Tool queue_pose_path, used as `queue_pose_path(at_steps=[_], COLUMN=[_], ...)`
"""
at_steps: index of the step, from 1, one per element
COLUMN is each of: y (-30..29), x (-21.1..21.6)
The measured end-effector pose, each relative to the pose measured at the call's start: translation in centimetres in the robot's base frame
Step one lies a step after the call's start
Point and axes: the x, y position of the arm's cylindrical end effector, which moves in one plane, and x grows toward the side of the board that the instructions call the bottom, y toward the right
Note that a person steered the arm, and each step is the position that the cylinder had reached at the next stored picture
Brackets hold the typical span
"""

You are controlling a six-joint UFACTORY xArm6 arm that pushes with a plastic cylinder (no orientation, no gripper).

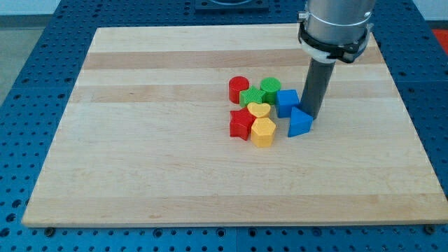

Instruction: Push the blue cube into the yellow heart

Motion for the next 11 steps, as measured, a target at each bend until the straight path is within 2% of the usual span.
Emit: queue_pose_path(at_steps=[1,3,5,6,8,11], y=[0.4,5.6,1.1,-1.7,-2.0,4.2], x=[0.4,1.4,-1.1,-0.2,0.3,0.1])
